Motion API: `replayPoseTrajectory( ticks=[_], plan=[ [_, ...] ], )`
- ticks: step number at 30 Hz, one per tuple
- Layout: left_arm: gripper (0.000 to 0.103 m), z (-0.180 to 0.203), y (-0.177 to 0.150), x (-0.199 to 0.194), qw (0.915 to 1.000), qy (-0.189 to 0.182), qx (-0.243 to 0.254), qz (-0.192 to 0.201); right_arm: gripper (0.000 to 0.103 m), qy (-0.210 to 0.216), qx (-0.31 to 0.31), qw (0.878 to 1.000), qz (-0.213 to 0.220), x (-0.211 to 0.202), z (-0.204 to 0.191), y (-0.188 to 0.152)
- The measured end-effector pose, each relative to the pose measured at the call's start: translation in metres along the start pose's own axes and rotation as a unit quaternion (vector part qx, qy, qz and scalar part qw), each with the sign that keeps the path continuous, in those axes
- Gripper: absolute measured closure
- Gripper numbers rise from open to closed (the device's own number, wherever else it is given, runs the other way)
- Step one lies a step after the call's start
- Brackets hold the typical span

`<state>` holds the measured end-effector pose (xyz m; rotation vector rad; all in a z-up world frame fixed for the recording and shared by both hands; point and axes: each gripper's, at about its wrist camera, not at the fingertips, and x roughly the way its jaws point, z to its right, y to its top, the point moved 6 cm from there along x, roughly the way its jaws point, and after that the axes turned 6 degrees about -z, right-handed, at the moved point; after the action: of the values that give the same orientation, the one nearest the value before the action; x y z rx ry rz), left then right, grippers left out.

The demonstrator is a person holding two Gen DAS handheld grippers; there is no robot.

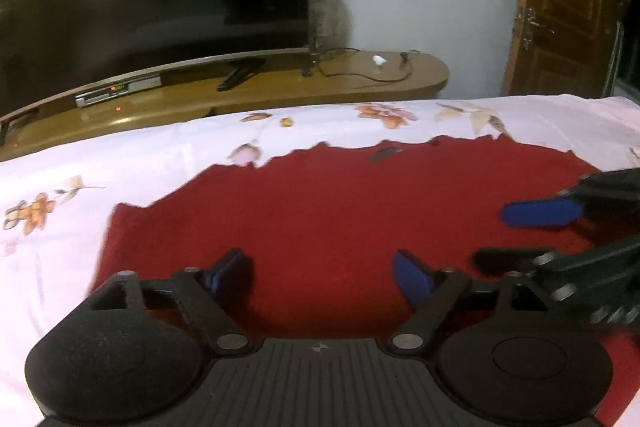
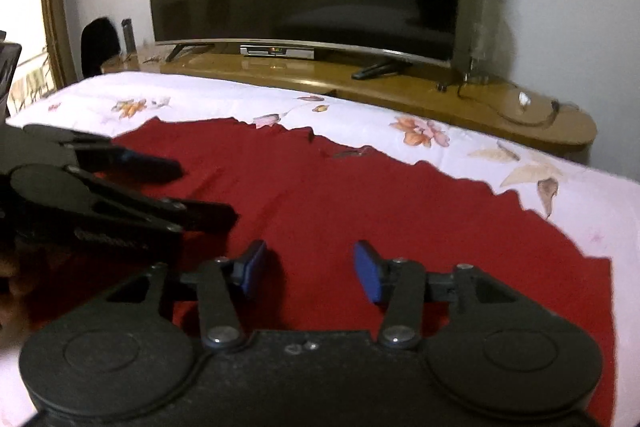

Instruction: Fold small clothes

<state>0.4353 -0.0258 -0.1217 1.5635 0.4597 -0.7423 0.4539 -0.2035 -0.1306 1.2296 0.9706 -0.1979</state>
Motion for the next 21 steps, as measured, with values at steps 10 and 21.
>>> replayPoseTrajectory(
  ticks=[10,21],
  plan=[
    [0.013,-0.076,-0.030,-0.024,0.9988,0.023,-0.044,0.008,0.058,-0.072,0.120,0.990,0.005,-0.064,0.130,-0.057],
    [0.013,-0.001,-0.018,-0.054,0.9987,0.019,-0.017,0.045,0.057,-0.016,0.032,0.999,0.030,-0.063,-0.004,-0.031]
  ],
)
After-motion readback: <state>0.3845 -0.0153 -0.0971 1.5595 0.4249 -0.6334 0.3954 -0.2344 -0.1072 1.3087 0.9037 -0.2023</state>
